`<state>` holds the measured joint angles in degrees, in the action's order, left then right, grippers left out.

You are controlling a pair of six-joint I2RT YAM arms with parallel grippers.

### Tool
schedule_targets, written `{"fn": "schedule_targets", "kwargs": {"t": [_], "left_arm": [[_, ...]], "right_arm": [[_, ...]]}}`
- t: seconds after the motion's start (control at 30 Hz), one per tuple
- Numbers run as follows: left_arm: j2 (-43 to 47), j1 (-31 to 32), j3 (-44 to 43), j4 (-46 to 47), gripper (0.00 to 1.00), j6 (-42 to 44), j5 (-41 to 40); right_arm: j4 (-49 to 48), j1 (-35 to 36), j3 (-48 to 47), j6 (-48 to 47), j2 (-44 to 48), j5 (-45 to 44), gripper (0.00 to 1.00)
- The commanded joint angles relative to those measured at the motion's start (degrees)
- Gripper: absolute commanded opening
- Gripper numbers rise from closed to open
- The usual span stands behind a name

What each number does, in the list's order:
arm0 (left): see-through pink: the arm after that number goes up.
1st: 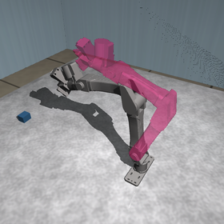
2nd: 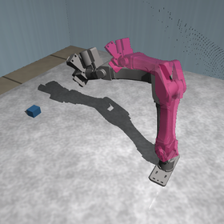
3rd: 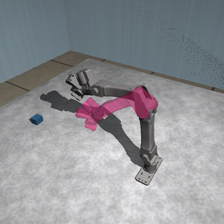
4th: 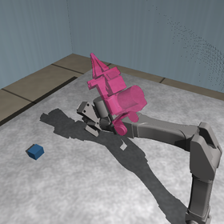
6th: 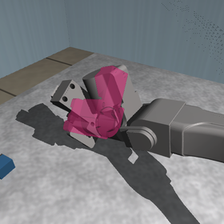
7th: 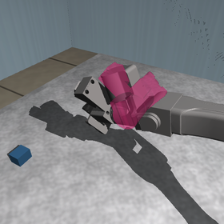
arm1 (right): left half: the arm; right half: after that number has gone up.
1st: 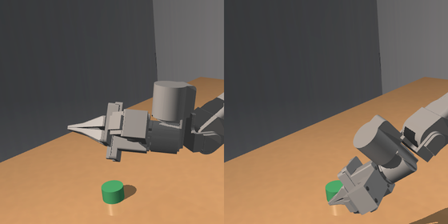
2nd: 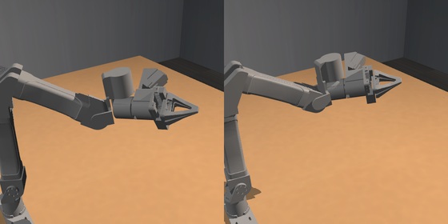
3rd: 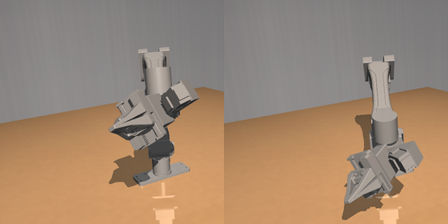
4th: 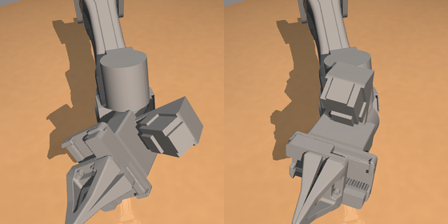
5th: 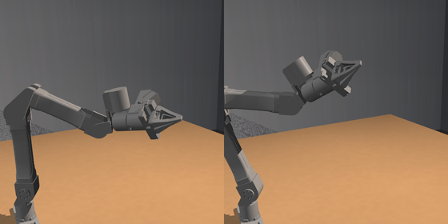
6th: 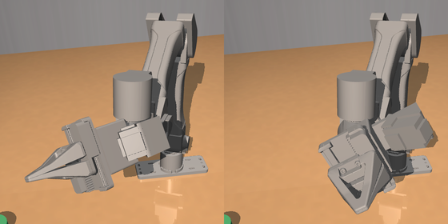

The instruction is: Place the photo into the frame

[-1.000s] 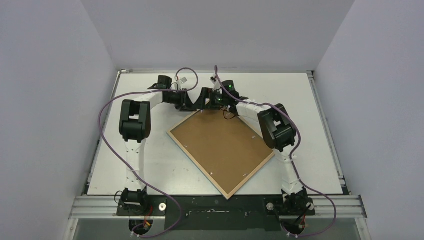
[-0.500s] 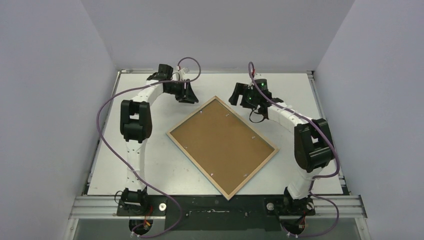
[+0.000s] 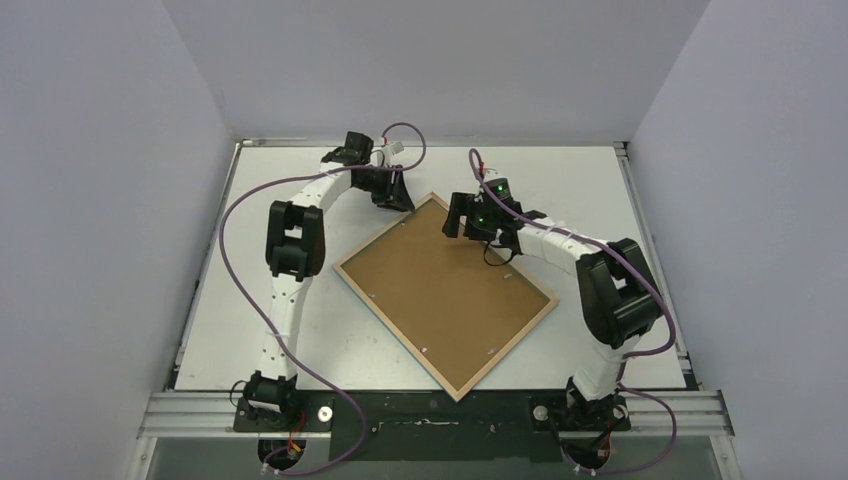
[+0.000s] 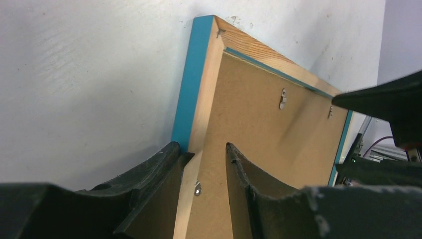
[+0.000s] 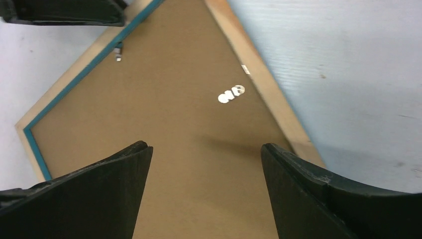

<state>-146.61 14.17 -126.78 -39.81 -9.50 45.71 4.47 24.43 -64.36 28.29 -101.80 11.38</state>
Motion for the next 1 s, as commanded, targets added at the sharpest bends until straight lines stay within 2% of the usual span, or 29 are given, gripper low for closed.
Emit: {"fn": "schedule_targets", "kwargs": {"t": [0.0,0.27,0.63,0.8,0.97], "left_arm": [[0.31,0.01,-1.17,0.17,0.34,1.23,-0.68],[1.99,0.02,4.87,1.74,0.26,1.76,-1.48],[2.6,-0.2,6.73,2.24,0.22,1.6,-3.69],[4.07,-0.66,9.13,3.54,0.19,0.67,-4.77],[6.52,-1.85,13.59,5.84,0.15,-0.17,-5.94]], "right_arm": [[-3.66,3.03,-5.43,-0.36,-1.8,-2.1,0.8],[-4.03,4.58,-11.98,-0.71,-9.12,-0.1,0.77],[-6.14,5.4,-11.6,0.14,-12.44,1.52,0.78],[-6.39,5.38,-10.44,0.44,-10.53,2.4,0.79],[-3.95,2.44,-7.23,1.45,-3.9,2.64,0.82]]}}
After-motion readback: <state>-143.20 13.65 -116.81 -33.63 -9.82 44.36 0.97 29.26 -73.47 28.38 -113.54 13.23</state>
